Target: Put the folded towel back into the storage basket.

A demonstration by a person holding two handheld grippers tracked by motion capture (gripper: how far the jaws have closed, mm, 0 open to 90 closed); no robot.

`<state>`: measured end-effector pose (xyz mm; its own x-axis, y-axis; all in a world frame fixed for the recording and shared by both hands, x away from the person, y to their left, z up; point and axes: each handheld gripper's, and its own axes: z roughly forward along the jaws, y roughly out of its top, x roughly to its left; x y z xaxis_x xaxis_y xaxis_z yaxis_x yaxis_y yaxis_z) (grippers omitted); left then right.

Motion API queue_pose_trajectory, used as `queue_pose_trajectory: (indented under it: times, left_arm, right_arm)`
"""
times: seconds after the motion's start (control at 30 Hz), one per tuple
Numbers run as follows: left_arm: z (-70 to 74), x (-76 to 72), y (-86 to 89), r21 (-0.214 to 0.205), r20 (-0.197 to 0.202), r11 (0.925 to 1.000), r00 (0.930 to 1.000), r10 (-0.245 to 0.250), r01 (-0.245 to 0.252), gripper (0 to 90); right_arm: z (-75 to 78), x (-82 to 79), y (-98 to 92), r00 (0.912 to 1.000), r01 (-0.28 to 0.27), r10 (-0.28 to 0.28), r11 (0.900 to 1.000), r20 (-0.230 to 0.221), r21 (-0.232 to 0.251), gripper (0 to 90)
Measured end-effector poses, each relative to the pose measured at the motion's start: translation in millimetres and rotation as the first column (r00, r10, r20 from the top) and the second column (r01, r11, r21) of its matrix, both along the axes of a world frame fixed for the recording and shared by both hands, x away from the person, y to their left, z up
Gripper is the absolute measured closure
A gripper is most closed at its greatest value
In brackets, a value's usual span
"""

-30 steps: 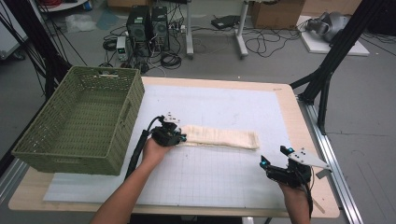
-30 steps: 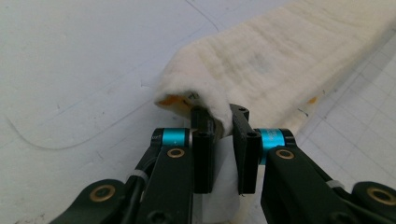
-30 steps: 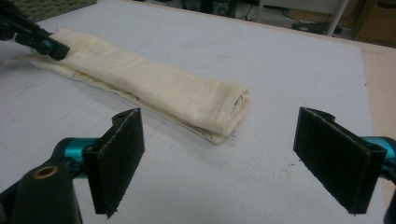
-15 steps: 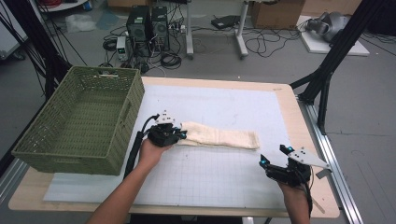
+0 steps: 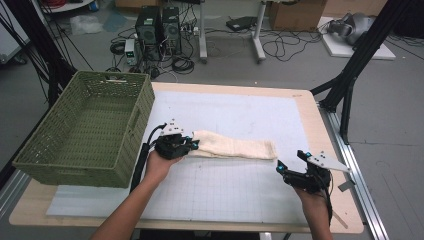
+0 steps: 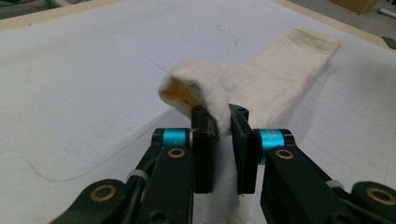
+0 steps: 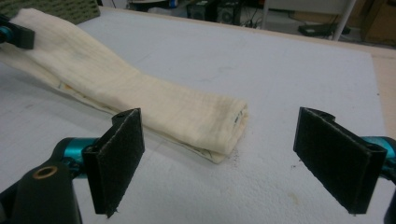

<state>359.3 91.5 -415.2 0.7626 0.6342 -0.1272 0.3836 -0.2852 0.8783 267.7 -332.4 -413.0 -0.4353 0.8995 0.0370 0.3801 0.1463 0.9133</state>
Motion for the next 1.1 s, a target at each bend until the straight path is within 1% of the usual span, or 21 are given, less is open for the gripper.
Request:
queue_pose_trajectory:
  times: [0.07, 0.1, 0.13, 0.17, 0.23, 0.33, 0.4, 0.47, 0.53, 0.63, 0.67, 0.77, 0.8, 0.83, 0.87, 0.93, 0.97, 1.0, 1.03, 1.07, 1.1]
  left_arm:
    - [0.0, -0.7, 0.9, -0.005, 0.003, 1.0000, 1.0000, 0.001, -0.001, 80.5]
    - [0.3, -1.2, 1.5, -0.004, 0.003, 1.0000, 1.0000, -0.001, 0.001, 80.6]
    - [0.4, -1.6, 1.5, -0.006, 0.004, 1.0000, 1.0000, 0.001, -0.001, 80.5]
    - [0.5, -1.7, 1.8, -0.005, 0.005, 1.0000, 1.0000, -0.001, 0.001, 80.5]
    - [0.8, -1.7, 2.7, 0.003, 0.007, 1.0000, 1.0000, -0.004, 0.004, 80.5]
    - [1.0, -1.9, 3.6, -0.001, 0.009, 1.0000, 1.0000, -0.002, 0.002, 80.5]
    - [0.9, -2.2, 4.6, 0.003, 0.009, 1.0000, 0.9999, -0.004, 0.004, 80.5]
    - [0.0, -2.6, 4.9, -0.001, 0.007, 1.0000, 1.0000, -0.002, 0.002, 80.4]
    - [-1.2, -3.0, 5.0, -0.006, 0.003, 1.0000, 1.0000, 0.000, 0.000, 80.4]
    - [-1.8, -3.3, 5.8, 0.002, 0.005, 1.0000, 1.0000, -0.005, 0.005, 80.4]
    - [-2.2, -3.5, 5.6, -0.002, 0.004, 1.0000, 1.0000, -0.005, 0.005, 80.4]
    - [-3.9, -3.6, 5.6, 0.000, -0.001, 1.0000, 1.0000, -0.005, 0.005, 80.4]
    - [-4.3, -3.8, 5.7, -0.002, 0.000, 1.0000, 1.0000, -0.005, 0.005, 80.4]
    - [-4.4, -4.1, 6.0, -0.001, 0.001, 1.0000, 1.0000, -0.008, 0.008, 80.4]
    - [-4.7, -4.4, 6.0, -0.001, 0.001, 1.0000, 1.0000, -0.008, 0.008, 80.4]
    - [-5.1, -5.1, 6.7, 0.002, 0.004, 1.0000, 1.0000, -0.008, 0.008, 80.5]
    - [-5.6, -5.4, 7.0, 0.002, 0.005, 1.0000, 1.0000, -0.008, 0.008, 80.5]
    - [-6.0, -5.9, 7.3, 0.003, 0.006, 1.0000, 1.0000, -0.006, 0.006, 80.5]
    - [-6.7, -6.2, 7.8, 0.005, 0.007, 1.0000, 1.0000, -0.007, 0.007, 80.5]
    - [-7.3, -6.7, 8.0, 0.006, 0.006, 1.0000, 1.0000, -0.003, 0.003, 80.5]
    - [-7.8, -7.1, 8.3, 0.012, 0.004, 0.9999, 1.0000, -0.003, 0.003, 80.6]
  right_arm:
    - [-1.3, 9.1, 0.5, 0.9997, 0.002, -0.002, 1.0000, -0.023, 0.005, 15.0]
    - [-1.6, 18.7, 2.7, 0.9994, 0.000, 0.000, 1.0000, -0.035, 0.001, 15.0]
    - [-1.7, 23.5, 4.5, 0.9992, -0.010, 0.011, 0.9999, -0.040, 0.001, 15.0]
    - [-1.7, 23.5, 4.5, 0.9992, -0.010, 0.011, 0.9999, -0.040, 0.001, 15.0]
    - [-2.7, 33.6, 8.8, 0.9986, -0.014, 0.013, 0.9998, -0.051, -0.017, 15.1]
    - [-8.7, 47.6, 13.7, 0.9970, -0.001, -0.001, 0.9996, -0.078, -0.028, 15.3]
    - [-12.9, 55.3, 15.8, 0.9937, 0.006, -0.009, 0.9995, -0.112, -0.030, 15.6]
    - [-16.5, 61.7, 18.3, 0.9919, 0.006, -0.010, 0.9993, -0.126, -0.038, 16.1]
    - [-19.9, 67.5, 21.9, 0.9886, 0.005, -0.012, 0.9991, -0.150, -0.043, 16.6]
    - [-27.2, 75.0, 26.4, 0.9806, 0.011, -0.019, 0.9991, -0.195, -0.041, 17.9]
    - [-29.6, 76.4, 28.0, 0.9767, 0.007, -0.017, 0.9988, -0.214, -0.048, 19.3]
    - [-35.8, 78.4, 32.5, 0.9660, -0.015, -0.007, 0.9964, -0.258, -0.083, 26.4]
    - [-38.0, 79.0, 32.4, 0.9631, -0.024, 0.000, 0.9962, -0.269, -0.084, 30.5]
    - [-37.9, 78.8, 31.8, 0.9607, -0.033, 0.013, 0.9971, -0.277, -0.068, 37.2]
    - [-37.8, 78.6, 31.0, 0.9599, -0.047, 0.031, 0.9975, -0.279, -0.053, 41.8]
    - [-38.0, 76.8, 31.1, 0.9581, -0.055, 0.040, 0.9975, -0.284, -0.045, 46.8]
    - [-37.9, 76.0, 31.2, 0.9573, -0.056, 0.044, 0.9978, -0.286, -0.034, 52.5]
    - [-38.1, 75.3, 30.3, 0.9545, -0.064, 0.055, 0.9978, -0.293, -0.019, 57.8]
    - [-38.1, 75.0, 30.0, 0.9517, -0.068, 0.065, 0.9977, -0.300, 0.001, 66.2]
    - [-37.7, 74.6, 29.6, 0.9451, -0.084, 0.088, 0.9961, -0.315, 0.027, 71.9]
    - [-37.1, 74.2, 30.2, 0.9454, -0.093, 0.096, 0.9954, -0.312, 0.024, 74.2]
